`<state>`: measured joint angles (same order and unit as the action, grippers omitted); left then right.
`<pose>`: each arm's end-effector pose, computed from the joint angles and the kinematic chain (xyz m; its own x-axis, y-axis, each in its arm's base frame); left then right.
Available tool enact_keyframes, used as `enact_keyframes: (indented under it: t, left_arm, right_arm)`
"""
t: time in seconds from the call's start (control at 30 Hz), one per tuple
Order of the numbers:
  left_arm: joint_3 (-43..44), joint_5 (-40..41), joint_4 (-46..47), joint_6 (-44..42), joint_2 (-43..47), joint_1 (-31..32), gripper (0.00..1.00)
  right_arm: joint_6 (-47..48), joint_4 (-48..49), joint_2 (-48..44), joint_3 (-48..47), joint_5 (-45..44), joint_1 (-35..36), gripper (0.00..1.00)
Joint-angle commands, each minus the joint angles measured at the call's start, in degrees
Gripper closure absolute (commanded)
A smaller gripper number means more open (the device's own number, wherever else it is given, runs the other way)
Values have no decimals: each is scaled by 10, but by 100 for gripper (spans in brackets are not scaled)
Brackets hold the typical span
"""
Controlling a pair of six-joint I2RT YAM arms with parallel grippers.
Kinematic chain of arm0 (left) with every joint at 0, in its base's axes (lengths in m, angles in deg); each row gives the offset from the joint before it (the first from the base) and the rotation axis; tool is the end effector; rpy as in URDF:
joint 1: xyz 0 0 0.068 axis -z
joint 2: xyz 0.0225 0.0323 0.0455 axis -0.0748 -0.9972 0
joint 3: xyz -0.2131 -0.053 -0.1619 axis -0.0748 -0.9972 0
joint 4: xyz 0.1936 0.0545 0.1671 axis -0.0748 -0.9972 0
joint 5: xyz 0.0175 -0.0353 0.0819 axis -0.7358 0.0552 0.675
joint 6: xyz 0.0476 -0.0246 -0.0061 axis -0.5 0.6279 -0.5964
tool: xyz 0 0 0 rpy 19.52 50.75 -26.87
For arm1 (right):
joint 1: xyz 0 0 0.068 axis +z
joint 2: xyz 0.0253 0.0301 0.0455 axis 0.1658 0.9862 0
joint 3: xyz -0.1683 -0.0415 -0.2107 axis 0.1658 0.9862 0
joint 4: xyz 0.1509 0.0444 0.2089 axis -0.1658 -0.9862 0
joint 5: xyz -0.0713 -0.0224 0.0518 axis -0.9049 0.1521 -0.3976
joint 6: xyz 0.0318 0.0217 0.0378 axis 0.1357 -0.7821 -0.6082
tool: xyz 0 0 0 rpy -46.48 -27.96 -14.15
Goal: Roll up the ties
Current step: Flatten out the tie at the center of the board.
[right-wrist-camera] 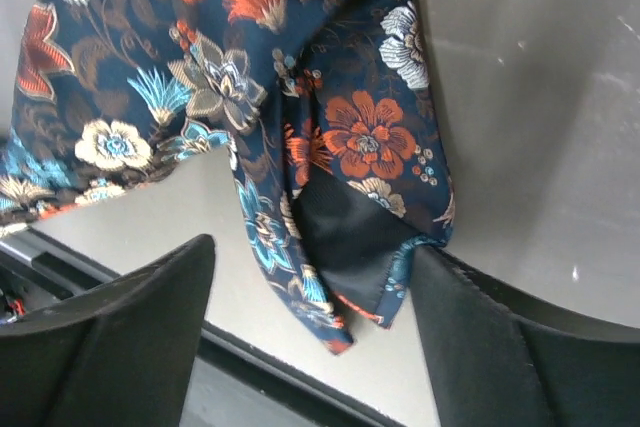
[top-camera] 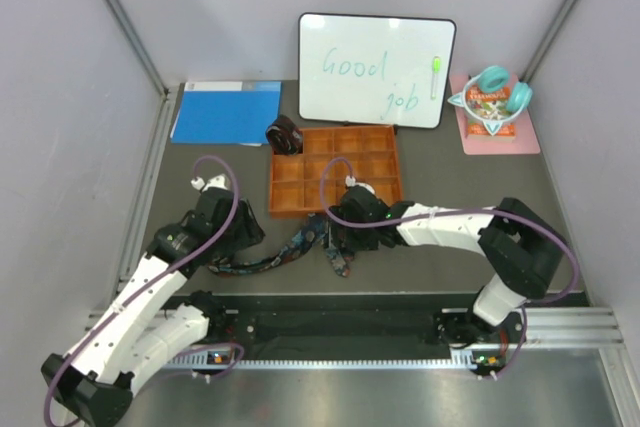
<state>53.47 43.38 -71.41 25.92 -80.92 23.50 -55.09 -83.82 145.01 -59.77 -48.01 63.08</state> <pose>0.1262 -0.0614 0.2697 -0.7711 -0.3642 -0.5223 -0.1898 0.9144 -0.3575 0.1848 0.2505 0.1632 -0.9307 0.0093 -0.3656 -0.1600 0.8885 0.4301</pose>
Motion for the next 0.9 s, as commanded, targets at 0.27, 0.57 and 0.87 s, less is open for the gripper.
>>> enact_keyframes:
  t: [0.27, 0.57, 0.87]
  left_arm:
    - [10, 2, -3, 2, 21, -3, 37]
    - [9, -1, 1, 1, 27, -3, 37]
    - [17, -3, -16, -1, 33, -3, 37]
  right_arm:
    - [2, -79, 123, -48, -78, 46, 83]
    - [5, -93, 132, -64, -88, 48, 100]
    - [66, -233, -15, -62, -206, 45, 100]
